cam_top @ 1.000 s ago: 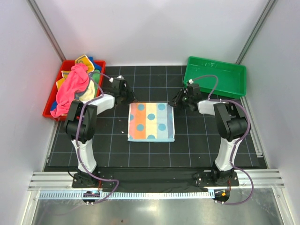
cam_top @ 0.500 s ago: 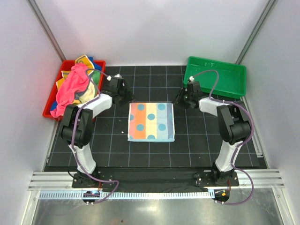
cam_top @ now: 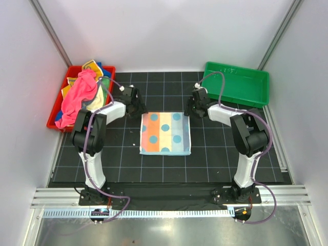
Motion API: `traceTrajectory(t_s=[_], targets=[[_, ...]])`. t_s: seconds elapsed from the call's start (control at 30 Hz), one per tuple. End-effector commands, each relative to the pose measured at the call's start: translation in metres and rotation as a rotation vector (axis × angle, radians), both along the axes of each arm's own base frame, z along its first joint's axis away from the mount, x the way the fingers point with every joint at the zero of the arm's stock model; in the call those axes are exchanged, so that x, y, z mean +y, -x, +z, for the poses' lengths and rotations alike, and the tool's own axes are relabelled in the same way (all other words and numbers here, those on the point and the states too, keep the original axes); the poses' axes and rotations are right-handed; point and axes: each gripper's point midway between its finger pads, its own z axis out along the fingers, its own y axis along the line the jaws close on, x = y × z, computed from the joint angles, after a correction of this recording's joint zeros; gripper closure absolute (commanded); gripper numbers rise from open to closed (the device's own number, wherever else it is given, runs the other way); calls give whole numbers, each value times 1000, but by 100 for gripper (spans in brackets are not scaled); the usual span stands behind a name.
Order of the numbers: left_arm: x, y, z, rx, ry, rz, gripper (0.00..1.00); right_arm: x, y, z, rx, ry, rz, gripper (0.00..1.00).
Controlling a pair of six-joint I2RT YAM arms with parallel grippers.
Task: Fold and stack the towels
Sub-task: Fold the towel
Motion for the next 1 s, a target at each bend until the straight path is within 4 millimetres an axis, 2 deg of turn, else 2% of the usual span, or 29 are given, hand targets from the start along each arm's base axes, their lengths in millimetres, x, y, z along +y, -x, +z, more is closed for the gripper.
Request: traceTrajectory(t_s=[0.0,0.33,0.63,0.7,0.97], targets=[[6,-2,-9,18,-32,-4,42,-9,-10,4,-34,117,-25,55],[13,0,-17,27,-65,14,49,-11,-15,2,-45,165,-33,56],[8,1,-18,19,-48,-7,51,-4,-16,-1,-51,149,-13,56],[2,1,-13,4,-18,-29,51,-3,-18,-2,-51,149,-13,57],[6,4,4,-53,-28,-45,50,-4,-17,-8,-37,158,-14,57]])
